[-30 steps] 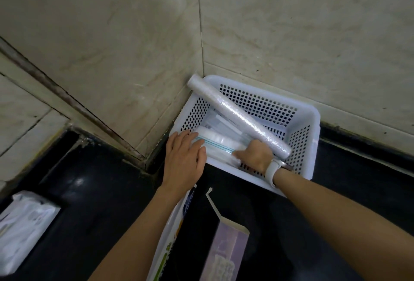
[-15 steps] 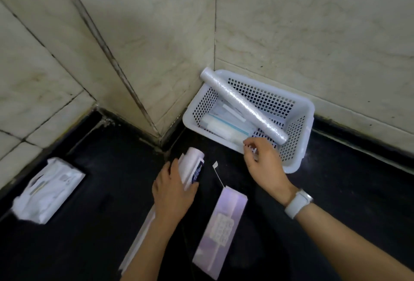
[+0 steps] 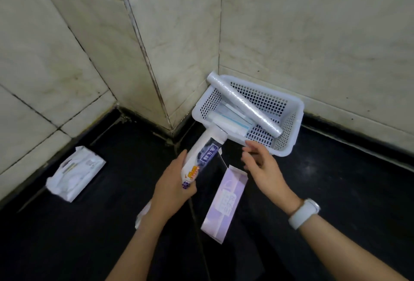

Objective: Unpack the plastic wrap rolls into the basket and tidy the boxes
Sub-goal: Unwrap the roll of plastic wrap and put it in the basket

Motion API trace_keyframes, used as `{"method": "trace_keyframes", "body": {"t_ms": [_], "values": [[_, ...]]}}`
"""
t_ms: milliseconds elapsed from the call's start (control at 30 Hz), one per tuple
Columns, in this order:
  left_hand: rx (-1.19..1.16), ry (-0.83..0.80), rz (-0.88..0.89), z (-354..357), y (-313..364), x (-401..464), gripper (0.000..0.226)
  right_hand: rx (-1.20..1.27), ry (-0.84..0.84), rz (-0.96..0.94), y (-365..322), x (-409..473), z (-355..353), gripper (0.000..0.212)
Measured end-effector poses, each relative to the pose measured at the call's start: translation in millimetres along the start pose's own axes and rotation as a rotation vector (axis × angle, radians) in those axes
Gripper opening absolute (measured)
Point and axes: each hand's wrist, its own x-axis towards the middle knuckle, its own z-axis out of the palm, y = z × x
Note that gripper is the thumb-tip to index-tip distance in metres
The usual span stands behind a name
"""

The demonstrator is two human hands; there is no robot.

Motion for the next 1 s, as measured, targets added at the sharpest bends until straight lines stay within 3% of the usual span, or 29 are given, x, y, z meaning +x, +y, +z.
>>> {"method": "trace_keyframes", "body": {"t_ms": [67, 133, 367, 500, 600, 667, 867, 1000], "values": [[0.115, 0.037, 0.211, -6, 15, -2, 0.079, 0.12, -0.036, 0.02, -16, 7, -6, 0.031], [0.212, 0.04, 0.331, -10, 27, -4, 0.077, 0.041, -0.063, -0.016, -26, 6, -12, 0.029], [0.328, -0.028, 0.399, -8, 41, -7, 0.086, -0.216, 0.044, -0.26, -22, -31, -26, 0.031], [0.403, -0.048, 0.454, -5, 46, -8, 0.088, -0.234, -0.027, -0.101, -25, -37, -30, 0.038], [0.414, -0.056, 0.479, -7, 47, -9, 0.089, -0.263, -0.023, -0.049, -27, -34, -32, 0.019], [0.408, -0.011, 0.503, -9, 48, -12, 0.084, -0.17, -0.007, -0.006, -26, -33, -30, 0.018], [0.371, 0.252, 0.545, -2, 45, -23, 0.036, 0.152, 0.099, 0.178, -13, -32, -28, 0.025], [0.352, 0.215, 0.46, 7, 35, -29, 0.054, 0.316, 0.111, 0.262, -6, -31, -32, 0.026]]}}
